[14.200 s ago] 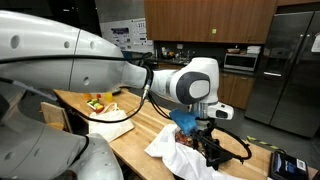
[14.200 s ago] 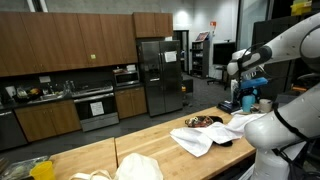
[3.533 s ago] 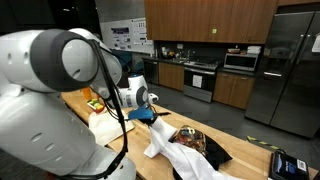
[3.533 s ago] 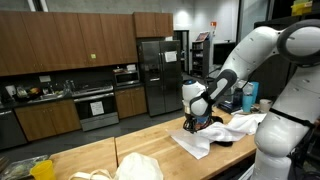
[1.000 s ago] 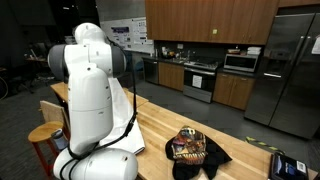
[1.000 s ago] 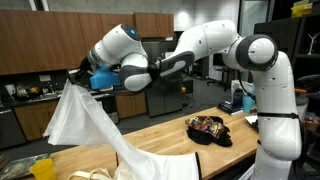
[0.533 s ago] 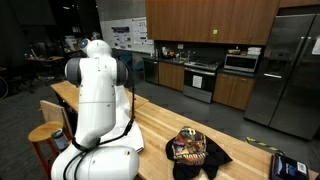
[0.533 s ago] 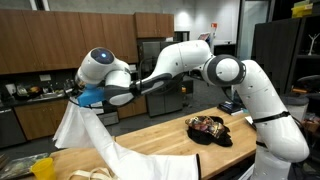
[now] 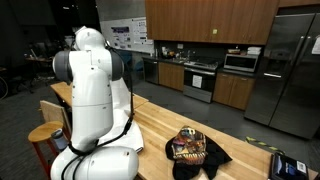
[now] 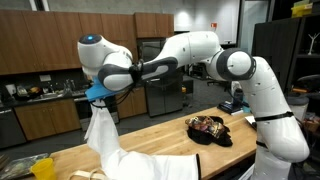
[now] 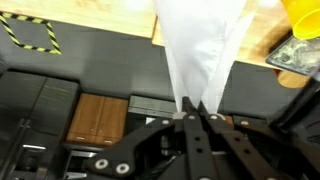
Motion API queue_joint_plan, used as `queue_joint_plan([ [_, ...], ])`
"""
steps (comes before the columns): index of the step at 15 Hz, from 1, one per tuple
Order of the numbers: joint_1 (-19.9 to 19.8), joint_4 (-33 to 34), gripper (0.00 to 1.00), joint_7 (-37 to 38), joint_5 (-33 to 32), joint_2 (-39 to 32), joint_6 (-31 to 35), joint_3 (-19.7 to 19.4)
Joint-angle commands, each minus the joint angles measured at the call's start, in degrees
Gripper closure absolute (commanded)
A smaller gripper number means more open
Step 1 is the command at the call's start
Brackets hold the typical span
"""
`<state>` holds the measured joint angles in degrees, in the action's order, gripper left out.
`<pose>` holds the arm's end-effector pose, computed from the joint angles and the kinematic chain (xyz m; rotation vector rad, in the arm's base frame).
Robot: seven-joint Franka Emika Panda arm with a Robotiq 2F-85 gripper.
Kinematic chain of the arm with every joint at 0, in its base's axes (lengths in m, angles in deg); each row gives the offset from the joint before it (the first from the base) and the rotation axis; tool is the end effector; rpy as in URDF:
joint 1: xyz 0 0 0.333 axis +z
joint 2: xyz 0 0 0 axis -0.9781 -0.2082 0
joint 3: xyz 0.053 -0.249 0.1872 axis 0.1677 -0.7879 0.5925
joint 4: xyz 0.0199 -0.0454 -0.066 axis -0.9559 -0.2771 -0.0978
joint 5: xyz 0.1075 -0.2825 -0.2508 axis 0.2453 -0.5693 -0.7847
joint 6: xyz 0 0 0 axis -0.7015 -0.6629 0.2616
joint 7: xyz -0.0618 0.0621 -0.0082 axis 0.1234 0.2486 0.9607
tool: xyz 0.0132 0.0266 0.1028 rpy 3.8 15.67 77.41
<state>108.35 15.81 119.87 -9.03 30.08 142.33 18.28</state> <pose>0.4854 0.5120 0.5815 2.9482 -0.0062 0.9801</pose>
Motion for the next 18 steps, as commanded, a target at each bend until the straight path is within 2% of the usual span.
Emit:
queue_joint_plan([
  [1,-2.5,-6.9,1.00,0.2,7.0,10.0,-9.9,1.0],
  [3,-3.8,-10.2,1.00,0.0,12.1,14.3,-11.8,1.4],
  [6,-5.7,-16.5,1.00,1.8,19.9,18.6,-9.0,0.7],
  [8,-6.5,-19.0,1.00,3.6,24.3,19.0,-6.9,0.1],
  [10,-5.4,-19.6,1.00,3.0,27.5,17.9,-3.8,-1.6],
  [12,-5.3,-20.9,1.00,-0.2,29.7,16.9,-1.1,-2.0],
  [13,-4.4,-18.9,0.98,1.6,27.4,16.3,-3.5,-2.4],
  [18,-4.3,-20.0,0.98,0.8,28.4,15.7,-1.7,-2.6],
])
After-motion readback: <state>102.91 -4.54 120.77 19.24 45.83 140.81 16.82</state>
